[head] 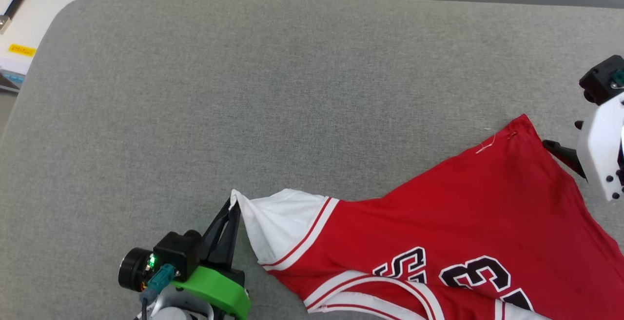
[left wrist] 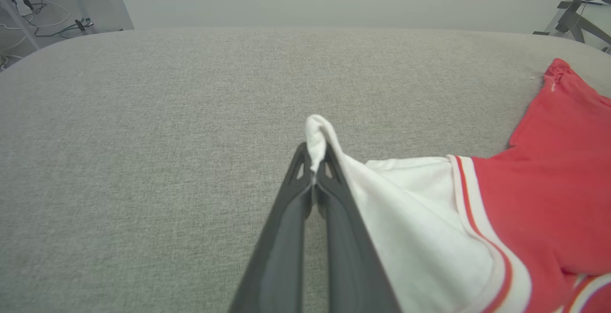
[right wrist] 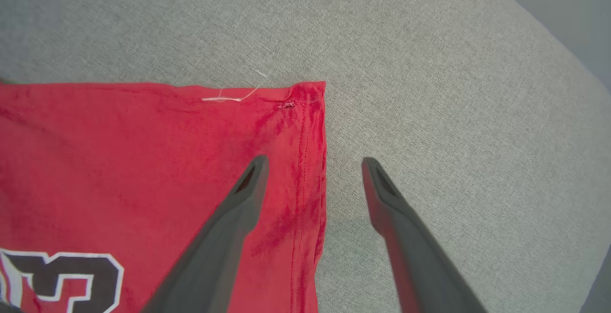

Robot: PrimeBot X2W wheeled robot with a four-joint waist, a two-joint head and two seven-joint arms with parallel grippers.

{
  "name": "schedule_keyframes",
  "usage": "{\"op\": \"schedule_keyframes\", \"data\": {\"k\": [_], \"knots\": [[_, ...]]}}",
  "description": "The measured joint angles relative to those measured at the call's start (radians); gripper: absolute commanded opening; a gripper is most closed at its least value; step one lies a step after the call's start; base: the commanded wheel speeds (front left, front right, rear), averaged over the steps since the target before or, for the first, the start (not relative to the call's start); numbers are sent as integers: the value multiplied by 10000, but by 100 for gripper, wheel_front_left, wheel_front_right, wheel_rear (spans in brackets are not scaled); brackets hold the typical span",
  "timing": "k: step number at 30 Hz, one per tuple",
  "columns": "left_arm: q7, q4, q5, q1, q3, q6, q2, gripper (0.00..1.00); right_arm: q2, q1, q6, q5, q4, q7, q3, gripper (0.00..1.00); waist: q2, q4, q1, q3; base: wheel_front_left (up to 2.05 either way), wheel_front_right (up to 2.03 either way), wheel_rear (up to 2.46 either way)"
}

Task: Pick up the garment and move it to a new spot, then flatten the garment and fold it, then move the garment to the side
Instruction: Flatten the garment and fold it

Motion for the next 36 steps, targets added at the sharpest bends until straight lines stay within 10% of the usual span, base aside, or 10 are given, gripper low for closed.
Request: {"op": "schedule_keyframes", "data": {"k": [19, 20, 21, 36], "knots": [[0, -46, 261, -678, -23, -128, -301, 0, 1503, -1628, 0, 255, 4270, -1534, 2391, 100, 0, 457, 0, 1044, 0, 0, 0], [2, -19, 261, -677, -6, -130, -301, 0, 1515, -1687, 0, 303, 4307, -1618, 2520, 60, -1, 437, 0, 1027, 0, 0, 0], [2, 0, 261, -677, 12, -130, -301, 0, 1515, -1729, 0, 360, 4326, -1728, 2621, 0, 0, 417, 0, 1006, 0, 0, 0], [2, -441, 520, -650, 196, -305, 238, 0, 516, -1777, 0, 1402, 3379, -5039, 3160, 0, 0, 92, 0, -230, 0, 0, 0]]}}
